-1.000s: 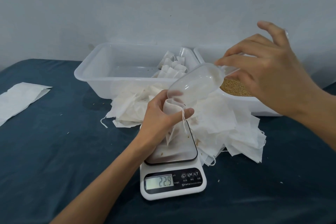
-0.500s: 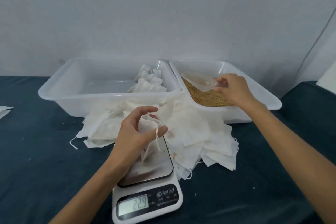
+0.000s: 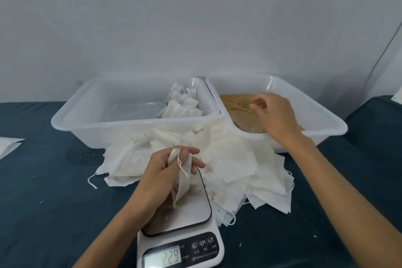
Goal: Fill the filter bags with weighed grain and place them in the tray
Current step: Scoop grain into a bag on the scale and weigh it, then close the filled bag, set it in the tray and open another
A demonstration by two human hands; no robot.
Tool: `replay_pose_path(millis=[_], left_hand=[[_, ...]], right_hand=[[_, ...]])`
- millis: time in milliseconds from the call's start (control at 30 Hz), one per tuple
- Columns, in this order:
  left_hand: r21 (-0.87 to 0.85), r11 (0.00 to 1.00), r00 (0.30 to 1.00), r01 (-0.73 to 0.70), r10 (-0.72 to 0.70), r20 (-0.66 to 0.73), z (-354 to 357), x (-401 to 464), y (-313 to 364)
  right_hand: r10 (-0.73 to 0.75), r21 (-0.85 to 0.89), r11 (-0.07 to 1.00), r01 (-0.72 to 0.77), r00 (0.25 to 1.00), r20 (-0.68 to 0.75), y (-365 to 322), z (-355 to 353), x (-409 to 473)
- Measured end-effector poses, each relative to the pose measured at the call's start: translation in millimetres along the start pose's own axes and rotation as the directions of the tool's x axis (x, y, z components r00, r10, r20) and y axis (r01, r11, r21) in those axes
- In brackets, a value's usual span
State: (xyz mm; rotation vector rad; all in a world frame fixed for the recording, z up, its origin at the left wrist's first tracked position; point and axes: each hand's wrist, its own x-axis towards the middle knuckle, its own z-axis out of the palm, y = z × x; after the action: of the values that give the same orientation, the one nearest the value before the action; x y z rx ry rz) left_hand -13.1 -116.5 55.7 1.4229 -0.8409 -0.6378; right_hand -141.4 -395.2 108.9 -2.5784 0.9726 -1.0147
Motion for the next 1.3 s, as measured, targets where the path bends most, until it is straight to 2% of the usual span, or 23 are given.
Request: replay_pose_path(millis=[33, 100, 200, 333, 433, 500, 567, 600, 667, 733, 833, 967, 1000, 1067, 1100, 1167, 1200, 1233, 1300], left_hand=[[-0.005, 1.0, 1.0, -0.01, 0.01, -0.001, 0, 1, 1], [-0.014, 0.999, 0.999, -0.049, 0.049, -0.02, -2, 2, 3], [-0.057, 0.993, 0.989, -0.103, 0.096, -0.108, -11, 10, 15], [-0.01, 0.981, 0.955, -0.192, 0.185, -0.233, -32, 50, 48], [0.101, 0.967, 0.903, -0.234, 0.255, -0.347, -44, 100, 71], [0.207, 0.966, 0.873, -0.155, 0.232, -0.429, -48, 134, 73], [0.319, 0.948, 0.864, 0.016, 0.147, -0.482, -52, 160, 64], [0.41, 0.903, 0.875, 0.125, 0.094, -0.475, -55, 169, 57], [0.625, 0.712, 0.91, 0.319, -0.046, -0.413, -64, 177, 42], [0.749, 0.534, 0.916, 0.393, -0.153, -0.372, -71, 177, 33], [0.804, 0.431, 0.912, 0.411, -0.204, -0.356, -76, 177, 35], [0.819, 0.389, 0.903, 0.423, -0.262, -0.342, -68, 174, 45], [0.828, 0.386, 0.912, 0.407, -0.226, -0.343, -66, 171, 46], [0.875, 0.365, 0.942, 0.319, -0.019, -0.335, -54, 155, 49], [0.898, 0.373, 0.945, 0.233, 0.132, -0.3, -43, 143, 50], [0.893, 0.449, 0.907, -0.036, 0.391, -0.16, -13, 111, 54], [0.863, 0.474, 0.898, -0.173, 0.435, -0.059, 3, 93, 55], [0.836, 0.469, 0.904, -0.284, 0.421, 0.071, 19, 76, 54], [0.823, 0.38, 0.9, -0.422, 0.287, 0.329, 48, 46, 47]], right_hand=[[-0.072, 0.159, 0.984, 0.084, 0.995, -0.074, -13, 2, -10], [-0.145, 0.37, 0.909, 0.193, 0.977, -0.155, -35, 8, -29], [-0.113, 0.528, 0.827, 0.193, 0.977, -0.181, -50, 20, -51], [-0.111, 0.553, 0.798, 0.24, 0.96, -0.257, -45, 25, -55], [-0.111, 0.548, 0.799, 0.248, 0.956, -0.271, -37, 26, -54], [-0.126, 0.522, 0.812, 0.262, 0.951, -0.281, -35, 29, -55], [-0.124, 0.524, 0.809, 0.268, 0.948, -0.294, -35, 30, -55], [-0.117, 0.534, 0.803, 0.265, 0.948, -0.295, -35, 30, -55], [-0.106, 0.552, 0.794, 0.254, 0.953, -0.285, -34, 30, -54], [-0.094, 0.574, 0.783, 0.238, 0.959, -0.269, -34, 29, -54], [-0.065, 0.612, 0.766, 0.197, 0.971, -0.232, -35, 29, -54], [-0.018, 0.645, 0.746, 0.167, 0.973, -0.232, -35, 26, -53], [0.004, 0.662, 0.733, 0.155, 0.973, -0.232, -35, 25, -53], [0.058, 0.724, 0.679, 0.118, 0.975, -0.214, -35, 22, -53], [0.078, 0.751, 0.652, 0.105, 0.976, -0.204, -36, 20, -53], [0.103, 0.777, 0.623, 0.094, 0.974, -0.201, -37, 18, -53], [0.109, 0.781, 0.617, 0.093, 0.973, -0.202, -37, 17, -53], [0.114, 0.784, 0.614, 0.09, 0.973, -0.202, -38, 16, -53], [0.114, 0.781, 0.618, 0.088, 0.973, -0.2, -38, 15, -53]])
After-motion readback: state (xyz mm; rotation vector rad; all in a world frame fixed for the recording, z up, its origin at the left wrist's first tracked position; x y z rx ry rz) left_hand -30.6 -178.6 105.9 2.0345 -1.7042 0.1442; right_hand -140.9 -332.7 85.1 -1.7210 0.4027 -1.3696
